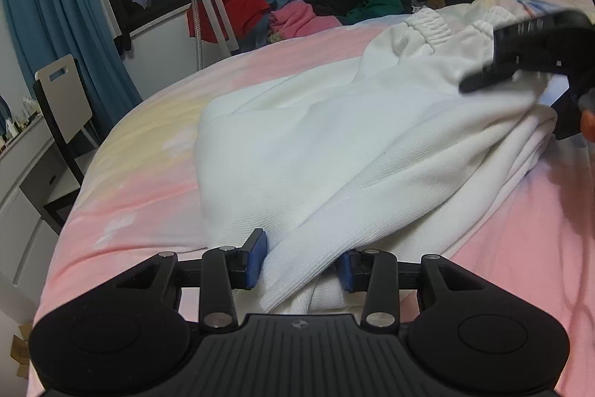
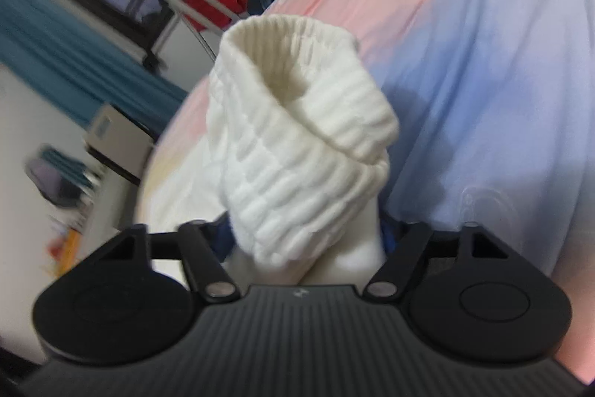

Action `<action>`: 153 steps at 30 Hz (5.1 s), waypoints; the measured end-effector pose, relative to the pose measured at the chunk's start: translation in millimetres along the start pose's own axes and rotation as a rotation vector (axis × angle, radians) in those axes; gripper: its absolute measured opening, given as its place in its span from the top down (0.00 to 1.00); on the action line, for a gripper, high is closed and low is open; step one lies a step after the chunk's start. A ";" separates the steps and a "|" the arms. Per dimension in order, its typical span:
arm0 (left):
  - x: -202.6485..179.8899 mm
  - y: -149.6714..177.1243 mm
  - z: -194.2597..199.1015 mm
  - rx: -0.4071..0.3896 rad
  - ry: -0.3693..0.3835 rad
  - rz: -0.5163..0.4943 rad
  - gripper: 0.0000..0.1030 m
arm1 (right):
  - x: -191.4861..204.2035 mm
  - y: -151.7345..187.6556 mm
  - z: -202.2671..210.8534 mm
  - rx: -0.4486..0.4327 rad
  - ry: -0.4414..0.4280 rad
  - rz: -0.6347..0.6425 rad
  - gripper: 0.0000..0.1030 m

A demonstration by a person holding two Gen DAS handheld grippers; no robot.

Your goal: Fold clothes

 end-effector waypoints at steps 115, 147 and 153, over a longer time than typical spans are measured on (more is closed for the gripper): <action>-111.4 -287.1 164.3 -0.353 0.461 0.145 0.00 | 14.5 -179.4 308.2 -0.463 0.242 0.253 0.18; -87.0 -143.4 212.6 -0.428 0.278 0.192 0.00 | 33.2 -44.1 276.7 -0.597 0.357 0.533 0.18; -91.9 -138.7 190.8 -0.406 0.280 0.195 0.00 | 21.6 -37.1 260.1 -0.593 0.375 0.546 0.18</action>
Point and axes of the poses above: each gripper's, at about its wrist camera, not at the fingertips, and z roughly against the way its jaws point, x to its left, y to its underside, the point moved 3 cm from there along -z, roughly the way its jaws point, and after that the axes turned 4 degrees about -x, right-handed, at the moved point
